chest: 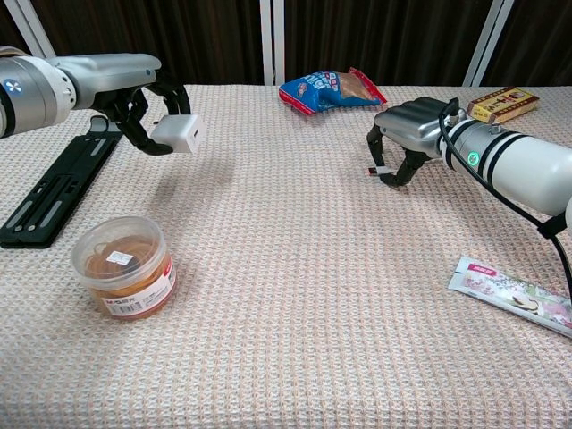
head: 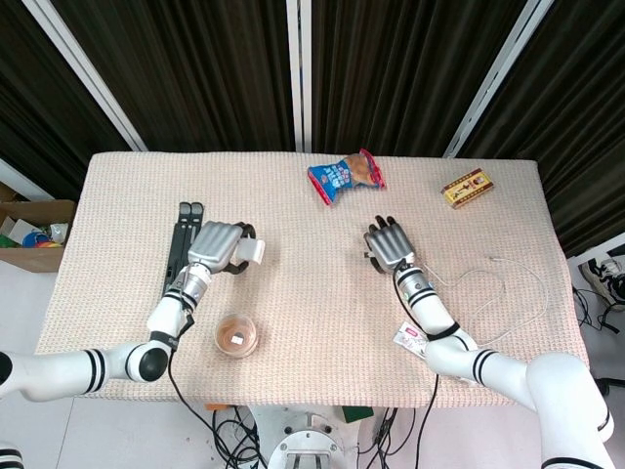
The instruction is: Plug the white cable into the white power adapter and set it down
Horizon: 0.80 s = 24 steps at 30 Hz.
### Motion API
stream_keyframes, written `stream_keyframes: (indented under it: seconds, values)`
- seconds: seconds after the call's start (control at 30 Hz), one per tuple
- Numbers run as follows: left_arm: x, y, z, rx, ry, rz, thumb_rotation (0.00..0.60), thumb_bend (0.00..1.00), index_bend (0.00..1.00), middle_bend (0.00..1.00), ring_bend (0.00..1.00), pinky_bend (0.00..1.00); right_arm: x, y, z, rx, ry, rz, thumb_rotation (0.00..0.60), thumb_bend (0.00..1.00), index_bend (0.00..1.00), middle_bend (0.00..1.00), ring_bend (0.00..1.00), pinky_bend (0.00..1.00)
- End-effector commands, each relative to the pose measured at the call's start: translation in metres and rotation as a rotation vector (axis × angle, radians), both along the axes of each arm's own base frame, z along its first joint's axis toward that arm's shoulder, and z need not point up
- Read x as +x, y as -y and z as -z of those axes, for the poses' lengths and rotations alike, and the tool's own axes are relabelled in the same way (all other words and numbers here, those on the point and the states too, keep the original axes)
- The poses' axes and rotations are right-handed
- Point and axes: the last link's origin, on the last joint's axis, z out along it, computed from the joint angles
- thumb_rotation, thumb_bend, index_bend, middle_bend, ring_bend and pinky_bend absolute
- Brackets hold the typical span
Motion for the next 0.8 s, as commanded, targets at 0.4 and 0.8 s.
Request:
stream_keyframes:
  seconds: [0.4,0.8]
  values:
    - [0.012,-0.005,-0.016,0.026,-0.012,0.028,0.600,0.29,0.50,0.46,0.77,1.00,0.012,0.003,-0.037,-0.044,0.144,0.062,0.600,0.90,0.63,0.60,0.39,0.34]
    - [0.033,-0.007,-0.031,0.029,0.020,0.036,0.600,0.29,0.50,0.46,0.77,1.00,0.035,-0.004,-0.059,-0.008,0.116,0.039,0.600,1.00,0.60,0.62,0.41,0.35]
